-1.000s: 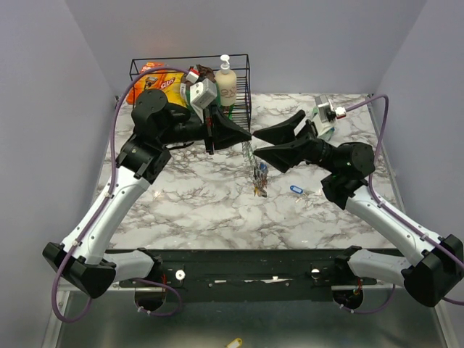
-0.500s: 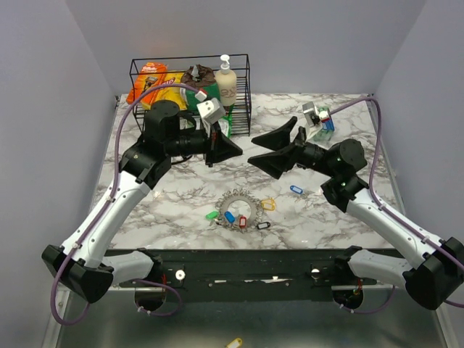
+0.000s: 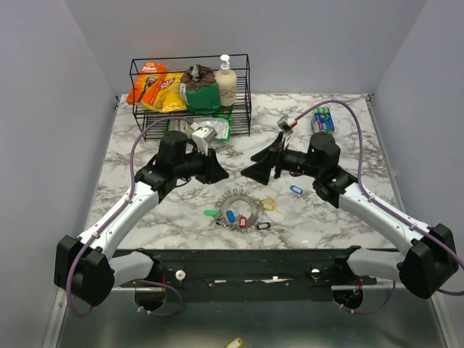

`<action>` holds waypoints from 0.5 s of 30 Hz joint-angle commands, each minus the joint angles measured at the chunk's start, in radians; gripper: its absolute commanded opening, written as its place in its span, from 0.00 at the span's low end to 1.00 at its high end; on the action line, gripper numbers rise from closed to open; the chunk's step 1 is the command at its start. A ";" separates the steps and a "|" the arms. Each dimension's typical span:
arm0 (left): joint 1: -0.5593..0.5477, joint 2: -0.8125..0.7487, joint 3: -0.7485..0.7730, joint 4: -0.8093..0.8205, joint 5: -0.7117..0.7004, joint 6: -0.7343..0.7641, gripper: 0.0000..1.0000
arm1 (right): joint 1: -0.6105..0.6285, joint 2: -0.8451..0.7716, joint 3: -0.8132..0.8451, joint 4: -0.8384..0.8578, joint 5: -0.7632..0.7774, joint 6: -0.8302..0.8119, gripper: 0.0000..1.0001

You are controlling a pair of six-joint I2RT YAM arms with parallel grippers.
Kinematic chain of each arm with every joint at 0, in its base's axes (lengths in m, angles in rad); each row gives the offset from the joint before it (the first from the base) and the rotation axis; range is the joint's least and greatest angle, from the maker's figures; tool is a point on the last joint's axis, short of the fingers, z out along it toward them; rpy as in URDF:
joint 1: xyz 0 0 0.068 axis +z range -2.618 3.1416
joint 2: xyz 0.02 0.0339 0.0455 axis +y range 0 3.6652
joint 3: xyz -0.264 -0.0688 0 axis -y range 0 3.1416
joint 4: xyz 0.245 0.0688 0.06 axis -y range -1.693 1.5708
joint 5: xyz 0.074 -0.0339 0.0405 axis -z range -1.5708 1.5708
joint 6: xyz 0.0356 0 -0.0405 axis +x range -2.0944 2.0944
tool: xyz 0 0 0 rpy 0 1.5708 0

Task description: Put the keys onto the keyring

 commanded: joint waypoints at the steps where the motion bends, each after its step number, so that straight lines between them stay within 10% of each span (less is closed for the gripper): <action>1: 0.042 -0.054 -0.100 0.127 -0.103 -0.114 0.38 | -0.002 0.019 -0.042 -0.114 0.022 -0.050 1.00; 15: 0.112 -0.186 -0.267 0.171 -0.119 -0.237 0.75 | 0.056 0.057 -0.148 -0.404 0.224 -0.057 1.00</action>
